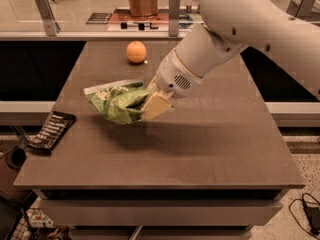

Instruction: Move green jalapeno chip bag near rxbar chocolate

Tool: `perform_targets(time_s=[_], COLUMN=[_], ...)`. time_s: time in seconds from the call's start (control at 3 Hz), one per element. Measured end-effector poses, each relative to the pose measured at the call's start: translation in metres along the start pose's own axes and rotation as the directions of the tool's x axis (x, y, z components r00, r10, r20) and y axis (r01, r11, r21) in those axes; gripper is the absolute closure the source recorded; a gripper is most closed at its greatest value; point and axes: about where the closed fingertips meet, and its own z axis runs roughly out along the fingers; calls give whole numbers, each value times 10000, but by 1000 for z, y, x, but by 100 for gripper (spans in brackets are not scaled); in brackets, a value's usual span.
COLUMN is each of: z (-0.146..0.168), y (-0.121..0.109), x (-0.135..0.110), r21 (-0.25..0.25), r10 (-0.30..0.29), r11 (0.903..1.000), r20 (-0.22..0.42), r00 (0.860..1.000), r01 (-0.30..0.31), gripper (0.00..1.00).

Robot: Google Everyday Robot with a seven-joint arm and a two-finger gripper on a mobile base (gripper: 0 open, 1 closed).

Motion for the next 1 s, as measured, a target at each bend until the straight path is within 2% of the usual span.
perform_targets(time_s=[0.33, 0.67, 1.0], z=[9, 8, 9], y=[15, 15, 17], x=[-11, -11, -13], r21=[-71, -62, -60], r10=[-437, -432, -464], r11=[9990, 9991, 9989], r20=[-299, -287, -301], r00=[9986, 9987, 9985], r01=[435, 430, 462], gripper=[100, 81, 58])
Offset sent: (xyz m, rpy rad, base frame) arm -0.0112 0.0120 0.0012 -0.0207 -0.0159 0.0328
